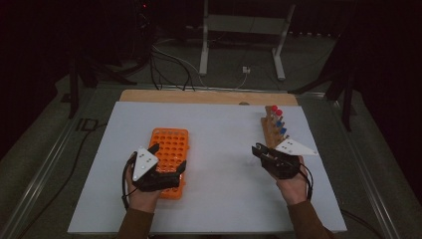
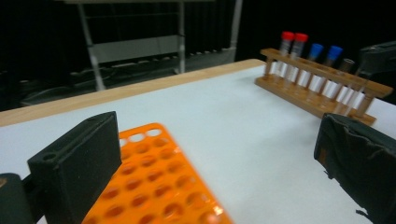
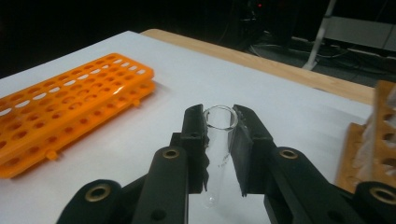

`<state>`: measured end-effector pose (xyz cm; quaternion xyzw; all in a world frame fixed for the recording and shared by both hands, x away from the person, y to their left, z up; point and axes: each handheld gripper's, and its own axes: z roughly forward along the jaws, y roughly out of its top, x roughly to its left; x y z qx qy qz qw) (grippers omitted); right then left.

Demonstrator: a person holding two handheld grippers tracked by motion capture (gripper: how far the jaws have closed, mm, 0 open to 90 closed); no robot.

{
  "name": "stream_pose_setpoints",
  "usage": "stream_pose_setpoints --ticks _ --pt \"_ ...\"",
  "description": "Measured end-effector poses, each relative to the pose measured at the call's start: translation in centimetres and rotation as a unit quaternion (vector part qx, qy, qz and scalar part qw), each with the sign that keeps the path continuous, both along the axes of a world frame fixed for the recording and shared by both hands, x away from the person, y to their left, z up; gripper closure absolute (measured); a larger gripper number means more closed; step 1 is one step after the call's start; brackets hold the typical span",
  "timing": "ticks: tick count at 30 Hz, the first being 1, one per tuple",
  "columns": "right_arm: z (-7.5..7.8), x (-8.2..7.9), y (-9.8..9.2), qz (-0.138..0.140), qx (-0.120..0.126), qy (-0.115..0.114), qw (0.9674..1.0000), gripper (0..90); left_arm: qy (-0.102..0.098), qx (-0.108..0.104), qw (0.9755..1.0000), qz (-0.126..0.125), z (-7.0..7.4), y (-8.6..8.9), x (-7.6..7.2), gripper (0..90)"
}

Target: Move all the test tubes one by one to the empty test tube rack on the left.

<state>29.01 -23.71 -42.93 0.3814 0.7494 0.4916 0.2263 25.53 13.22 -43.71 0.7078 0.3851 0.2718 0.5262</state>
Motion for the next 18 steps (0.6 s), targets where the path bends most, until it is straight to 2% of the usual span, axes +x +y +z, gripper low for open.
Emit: stream_pose_setpoints --ticks 2,3,6,7,8,12,13,14,16,18 --pt "-0.1 -0.1 0.3 0.006 0.001 0.004 1.0000 76.2 0.004 0.007 0.9998 -0.016 -0.2 -1.6 0.4 2.6" --pt "-0.2 -0.1 0.4 0.009 0.000 0.004 0.9999 76.3 0.004 0.007 0.9998 -0.016 -0.2 -1.6 0.4 2.9" --pt "-0.2 -0.1 0.9 0.017 0.003 0.008 0.9998 76.2 0.007 0.012 0.9993 -0.036 -0.4 -3.6 0.9 3.7" --pt "-0.2 -0.2 1.0 0.019 0.004 0.008 0.9998 76.2 0.007 0.012 0.9993 -0.036 -0.4 -3.6 0.9 4.1" --pt "-0.2 -0.2 1.2 0.022 0.006 0.009 0.9997 76.2 0.010 0.010 0.9989 -0.045 -0.4 -4.6 1.1 4.4" --pt "-0.3 -0.4 1.8 0.034 0.011 0.013 0.9993 76.2 0.018 0.007 0.9980 -0.059 -0.6 -6.1 1.4 7.4" --pt "-0.3 -0.4 1.9 0.037 0.012 0.015 0.9991 76.2 0.025 0.011 0.9971 -0.072 -0.8 -7.1 1.6 8.3" --pt "-0.3 -0.4 1.9 0.037 0.012 0.015 0.9991 76.2 0.025 0.011 0.9971 -0.072 -0.8 -7.1 1.6 9.2" --pt "-0.1 -0.5 2.1 0.043 0.023 0.020 0.9986 76.2 0.031 0.020 0.9951 -0.092 -1.2 -8.7 1.8 11.3" --pt "-0.1 -0.5 2.2 0.046 0.025 0.020 0.9984 76.2 0.032 0.023 0.9946 -0.096 -1.3 -9.3 1.9 12.6"
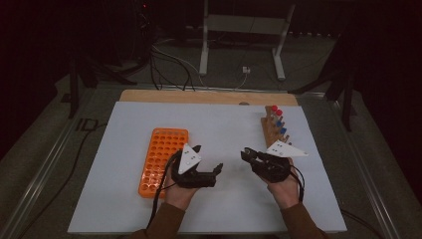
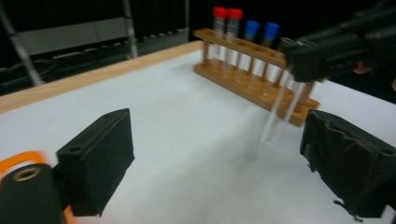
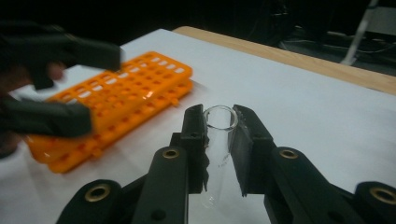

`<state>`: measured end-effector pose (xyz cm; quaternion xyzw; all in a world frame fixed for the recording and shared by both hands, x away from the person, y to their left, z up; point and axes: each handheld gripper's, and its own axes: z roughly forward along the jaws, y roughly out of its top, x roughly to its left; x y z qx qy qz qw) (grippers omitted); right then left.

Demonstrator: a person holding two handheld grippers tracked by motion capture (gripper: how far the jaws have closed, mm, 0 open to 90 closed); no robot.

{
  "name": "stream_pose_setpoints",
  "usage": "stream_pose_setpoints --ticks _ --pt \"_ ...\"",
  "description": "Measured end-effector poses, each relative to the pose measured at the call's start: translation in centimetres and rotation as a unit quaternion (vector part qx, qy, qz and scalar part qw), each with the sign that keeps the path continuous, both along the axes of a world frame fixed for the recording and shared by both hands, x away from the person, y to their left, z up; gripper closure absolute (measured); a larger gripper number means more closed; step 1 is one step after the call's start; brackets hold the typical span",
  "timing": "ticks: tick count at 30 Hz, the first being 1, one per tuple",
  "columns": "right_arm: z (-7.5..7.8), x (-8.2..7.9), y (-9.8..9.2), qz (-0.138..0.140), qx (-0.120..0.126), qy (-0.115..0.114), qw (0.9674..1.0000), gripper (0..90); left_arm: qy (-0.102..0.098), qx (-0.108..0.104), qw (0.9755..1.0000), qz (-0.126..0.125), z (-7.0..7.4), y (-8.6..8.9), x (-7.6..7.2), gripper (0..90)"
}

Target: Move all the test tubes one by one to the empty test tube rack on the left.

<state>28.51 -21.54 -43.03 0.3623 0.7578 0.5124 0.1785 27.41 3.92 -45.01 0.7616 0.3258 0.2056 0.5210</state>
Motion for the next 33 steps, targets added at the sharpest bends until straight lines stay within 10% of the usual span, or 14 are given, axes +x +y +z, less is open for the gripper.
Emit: stream_pose_setpoints --ticks 13,24,33 --pt "-0.1 -0.3 1.1 0.024 0.004 0.006 0.9997 76.2 -0.004 0.042 0.9974 -0.058 -0.9 -5.0 0.2 60.5" --pt "-0.3 -0.3 1.1 0.031 0.005 0.010 0.9995 75.7 -0.004 0.047 0.9971 -0.060 -1.3 -5.7 0.6 76.4" --pt "0.5 -0.3 -0.7 0.010 0.037 -0.006 0.9992 34.0 0.007 0.043 0.9982 -0.041 -1.4 -4.6 1.1 76.6"
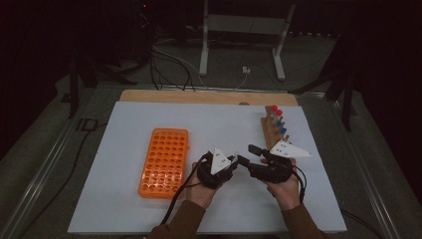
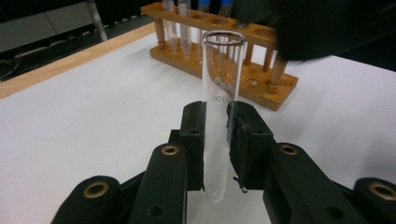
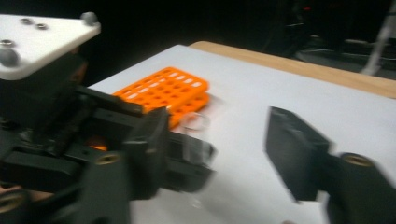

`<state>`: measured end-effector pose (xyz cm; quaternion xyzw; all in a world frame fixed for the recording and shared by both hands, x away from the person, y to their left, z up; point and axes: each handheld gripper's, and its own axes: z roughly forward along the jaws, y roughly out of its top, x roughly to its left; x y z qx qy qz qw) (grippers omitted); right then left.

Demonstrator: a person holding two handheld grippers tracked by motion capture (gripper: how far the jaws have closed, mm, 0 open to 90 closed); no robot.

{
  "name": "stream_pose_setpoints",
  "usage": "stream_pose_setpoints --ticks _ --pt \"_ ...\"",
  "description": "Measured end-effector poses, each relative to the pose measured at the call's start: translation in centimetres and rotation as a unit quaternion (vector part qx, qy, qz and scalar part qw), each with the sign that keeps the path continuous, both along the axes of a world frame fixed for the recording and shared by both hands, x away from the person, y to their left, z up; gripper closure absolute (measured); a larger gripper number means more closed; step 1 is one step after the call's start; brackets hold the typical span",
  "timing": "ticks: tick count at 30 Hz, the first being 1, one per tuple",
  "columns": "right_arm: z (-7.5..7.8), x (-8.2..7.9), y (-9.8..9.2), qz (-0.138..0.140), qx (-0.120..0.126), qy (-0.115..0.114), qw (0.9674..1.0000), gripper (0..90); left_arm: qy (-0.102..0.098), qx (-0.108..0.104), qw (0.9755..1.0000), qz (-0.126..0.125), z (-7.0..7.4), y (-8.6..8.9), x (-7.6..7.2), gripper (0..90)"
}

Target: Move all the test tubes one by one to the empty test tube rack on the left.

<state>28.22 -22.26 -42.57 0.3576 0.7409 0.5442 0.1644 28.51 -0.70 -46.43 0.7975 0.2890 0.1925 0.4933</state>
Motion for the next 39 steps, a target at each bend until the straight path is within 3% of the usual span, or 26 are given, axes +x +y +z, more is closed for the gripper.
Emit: stream_pose_setpoints --ticks 5,14,21,28,39 --pt "0.1 0.0 -0.9 -0.031 -0.006 -0.012 0.9994 16.7 0.005 -0.013 0.9998 0.014 0.3 1.3 0.4 76.5" --pt "0.1 -0.1 -2.6 -0.062 -0.001 -0.021 0.9978 1.9 0.003 -0.020 0.9991 0.038 1.2 4.5 1.1 76.5" --pt "0.1 -0.1 -3.9 -0.079 0.022 -0.019 0.9964 0.7 0.003 -0.026 0.9977 0.062 1.5 7.3 1.9 76.4" --pt "0.1 -0.1 -4.2 -0.083 0.025 -0.018 0.9961 0.8 -0.003 -0.022 0.9960 0.086 1.5 9.7 2.4 76.4" --pt "0.1 -0.1 -4.3 -0.084 0.028 -0.018 0.9959 0.8 0.006 0.008 0.9921 0.125 1.0 12.9 3.0 76.4"
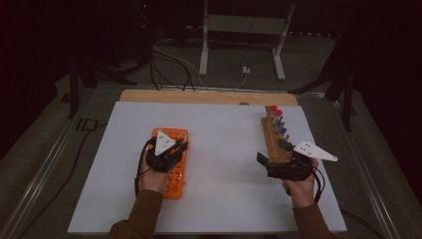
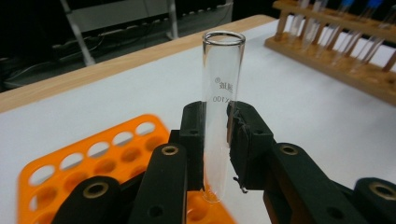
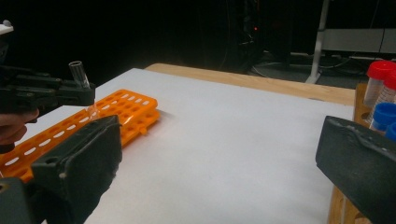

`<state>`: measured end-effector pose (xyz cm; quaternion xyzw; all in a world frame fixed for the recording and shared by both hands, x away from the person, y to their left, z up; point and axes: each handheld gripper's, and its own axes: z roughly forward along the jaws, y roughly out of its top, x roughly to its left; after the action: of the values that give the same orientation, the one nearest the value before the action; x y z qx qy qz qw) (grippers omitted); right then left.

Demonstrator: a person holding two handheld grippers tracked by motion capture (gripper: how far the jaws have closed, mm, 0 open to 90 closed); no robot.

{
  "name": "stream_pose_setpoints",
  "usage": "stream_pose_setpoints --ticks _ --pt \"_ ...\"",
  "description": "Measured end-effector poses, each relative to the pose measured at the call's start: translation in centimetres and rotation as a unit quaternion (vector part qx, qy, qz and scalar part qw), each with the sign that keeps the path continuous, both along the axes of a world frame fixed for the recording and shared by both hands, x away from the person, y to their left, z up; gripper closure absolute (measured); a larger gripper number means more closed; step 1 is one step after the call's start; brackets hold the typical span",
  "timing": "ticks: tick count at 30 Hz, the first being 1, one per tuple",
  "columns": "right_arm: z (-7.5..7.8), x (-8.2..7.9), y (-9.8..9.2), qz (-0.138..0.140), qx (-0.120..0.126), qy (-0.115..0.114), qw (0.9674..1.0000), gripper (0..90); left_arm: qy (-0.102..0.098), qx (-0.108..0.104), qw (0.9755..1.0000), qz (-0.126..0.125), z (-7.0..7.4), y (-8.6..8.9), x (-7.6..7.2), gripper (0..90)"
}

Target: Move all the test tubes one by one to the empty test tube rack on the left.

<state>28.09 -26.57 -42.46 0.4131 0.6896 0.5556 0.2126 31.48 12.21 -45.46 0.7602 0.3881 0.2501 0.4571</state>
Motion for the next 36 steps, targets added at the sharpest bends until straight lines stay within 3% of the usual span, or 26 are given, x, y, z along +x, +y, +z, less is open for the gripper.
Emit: stream_pose_setpoints --ticks 12,19,25,31,36 --pt "-0.1 0.0 0.0 0.001 -0.001 0.001 1.0000 0.8 0.018 0.002 0.9998 0.003 -0.9 1.4 -0.1 76.4" --pt "-0.3 0.0 0.2 0.004 -0.003 0.003 1.0000 0.8 0.018 -0.011 0.9998 0.000 -1.1 0.8 0.4 76.4" --pt "-0.2 0.0 -0.1 0.003 0.000 0.003 1.0000 1.0 0.043 0.017 0.9989 0.006 -1.9 0.6 0.5 76.4" --pt "-0.3 0.0 0.1 0.009 -0.004 0.006 0.9999 1.1 0.086 0.056 0.9947 -0.004 -2.2 0.4 0.6 76.5" --pt "-0.4 0.1 0.2 0.012 -0.008 0.008 0.9999 1.3 0.095 0.061 0.9936 -0.002 -2.3 0.2 0.8 76.7"
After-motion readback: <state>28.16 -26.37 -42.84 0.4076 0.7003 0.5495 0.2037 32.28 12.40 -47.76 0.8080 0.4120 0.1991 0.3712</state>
